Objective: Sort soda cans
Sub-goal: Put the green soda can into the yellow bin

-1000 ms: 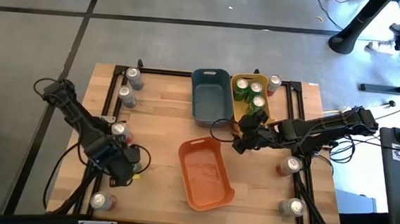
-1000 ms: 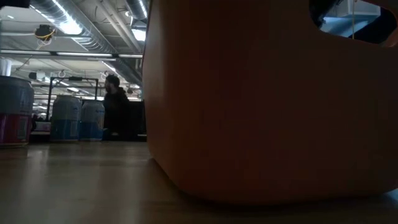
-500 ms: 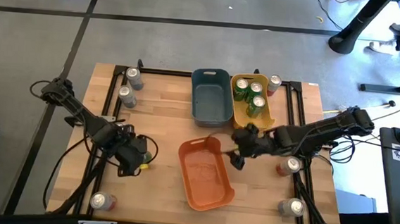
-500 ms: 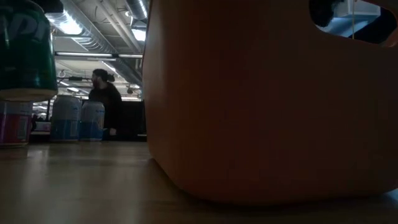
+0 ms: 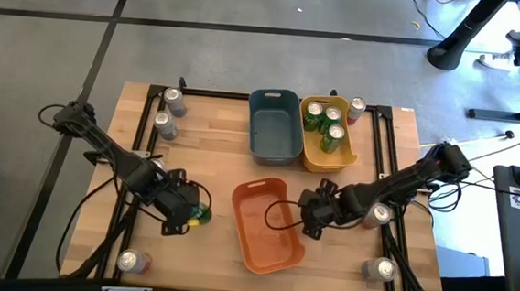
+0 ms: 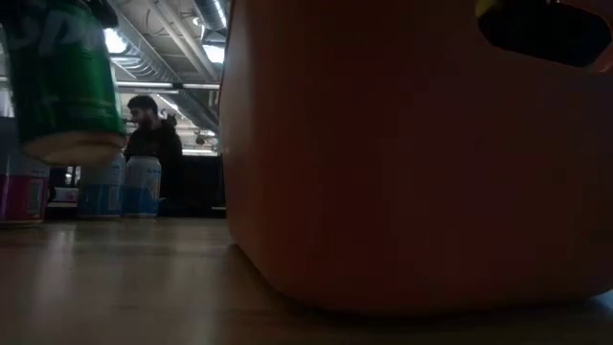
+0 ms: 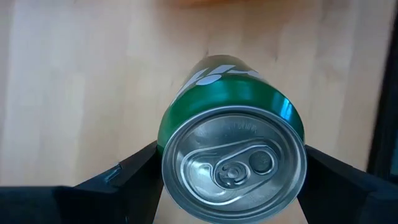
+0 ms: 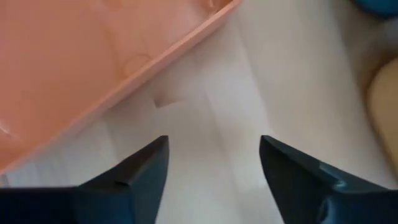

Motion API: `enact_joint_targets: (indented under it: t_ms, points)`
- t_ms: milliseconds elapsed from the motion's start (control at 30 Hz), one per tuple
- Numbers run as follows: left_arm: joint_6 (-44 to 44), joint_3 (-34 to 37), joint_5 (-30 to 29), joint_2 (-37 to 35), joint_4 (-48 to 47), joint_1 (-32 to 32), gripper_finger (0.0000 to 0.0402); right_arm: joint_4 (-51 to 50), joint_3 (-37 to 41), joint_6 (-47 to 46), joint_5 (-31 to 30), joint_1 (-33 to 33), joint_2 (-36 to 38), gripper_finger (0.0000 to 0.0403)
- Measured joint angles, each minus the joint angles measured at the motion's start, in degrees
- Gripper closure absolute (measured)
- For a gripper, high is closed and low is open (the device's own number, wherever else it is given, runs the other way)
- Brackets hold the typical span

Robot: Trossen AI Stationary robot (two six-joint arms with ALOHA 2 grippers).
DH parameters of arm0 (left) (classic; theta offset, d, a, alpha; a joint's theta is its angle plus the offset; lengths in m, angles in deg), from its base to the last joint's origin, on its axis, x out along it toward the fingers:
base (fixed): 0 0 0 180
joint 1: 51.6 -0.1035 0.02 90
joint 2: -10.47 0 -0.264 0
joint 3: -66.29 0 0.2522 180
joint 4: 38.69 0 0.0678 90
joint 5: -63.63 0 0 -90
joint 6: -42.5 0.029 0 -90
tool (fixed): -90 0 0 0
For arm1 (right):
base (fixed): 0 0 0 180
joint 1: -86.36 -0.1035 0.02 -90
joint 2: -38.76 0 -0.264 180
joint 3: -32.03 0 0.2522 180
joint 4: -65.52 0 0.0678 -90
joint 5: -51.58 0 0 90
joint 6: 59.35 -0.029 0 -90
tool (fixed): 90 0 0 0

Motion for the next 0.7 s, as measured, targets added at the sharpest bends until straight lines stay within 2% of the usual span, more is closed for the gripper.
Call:
enact_joint_targets:
  t_ms: [133,267,533,700]
  points:
    - [-0.2,2.9,0.0,0.1,8.0,-0.4,0.0115,6.1,1.8,-0.1,0.0,0.0,-2.7,0.0205]
    - [-1.3,4.7,1.3,0.3,10.8,-0.3,0.0115,11.9,2.7,-0.4,0.7,0.0,-6.0,0.0234]
    - [-6.8,4.3,7.3,0.1,7.7,2.6,0.0115,29.2,2.7,-0.7,0.2,1.3,-12.3,0.0262]
    - [-9.2,-0.4,7.9,-0.4,-2.0,3.8,0.0115,35.1,2.4,-2.7,-3.4,4.8,-13.7,0.0265]
